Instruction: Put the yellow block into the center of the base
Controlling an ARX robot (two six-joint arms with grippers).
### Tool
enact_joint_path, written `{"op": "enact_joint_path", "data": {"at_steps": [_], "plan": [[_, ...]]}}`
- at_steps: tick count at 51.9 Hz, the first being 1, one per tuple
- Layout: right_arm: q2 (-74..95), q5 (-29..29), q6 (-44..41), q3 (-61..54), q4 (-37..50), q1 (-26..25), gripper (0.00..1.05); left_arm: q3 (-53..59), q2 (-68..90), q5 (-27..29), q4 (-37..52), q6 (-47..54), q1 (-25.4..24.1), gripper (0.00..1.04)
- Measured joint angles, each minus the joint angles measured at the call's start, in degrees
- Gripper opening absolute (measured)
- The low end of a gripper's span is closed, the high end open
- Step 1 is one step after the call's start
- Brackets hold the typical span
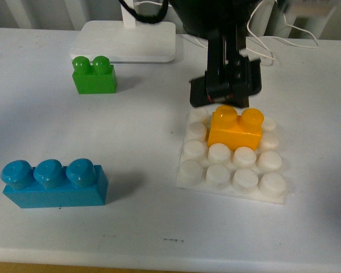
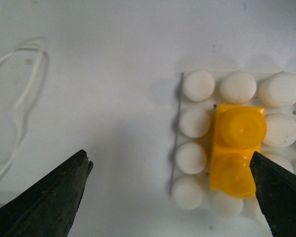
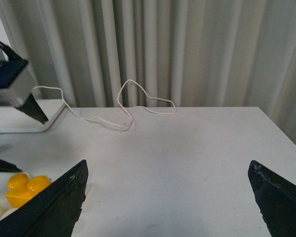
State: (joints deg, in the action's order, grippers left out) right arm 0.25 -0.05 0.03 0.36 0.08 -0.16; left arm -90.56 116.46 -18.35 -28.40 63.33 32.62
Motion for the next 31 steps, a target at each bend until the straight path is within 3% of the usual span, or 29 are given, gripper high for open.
{"op": "enact_joint_path", "data": {"at_steps": [14, 31], "plan": [[0.00, 0.00, 0.00, 0.00, 0.00, 0.00, 0.95, 8.98, -11.65, 0.94, 10.10, -0.39, -5.42, 0.99], [0.00, 0.00, 0.00, 0.00, 0.00, 0.00, 0.95, 31.47, -32.30, 6.19, 33.88, -11.15, -14.32, 0.99]]}}
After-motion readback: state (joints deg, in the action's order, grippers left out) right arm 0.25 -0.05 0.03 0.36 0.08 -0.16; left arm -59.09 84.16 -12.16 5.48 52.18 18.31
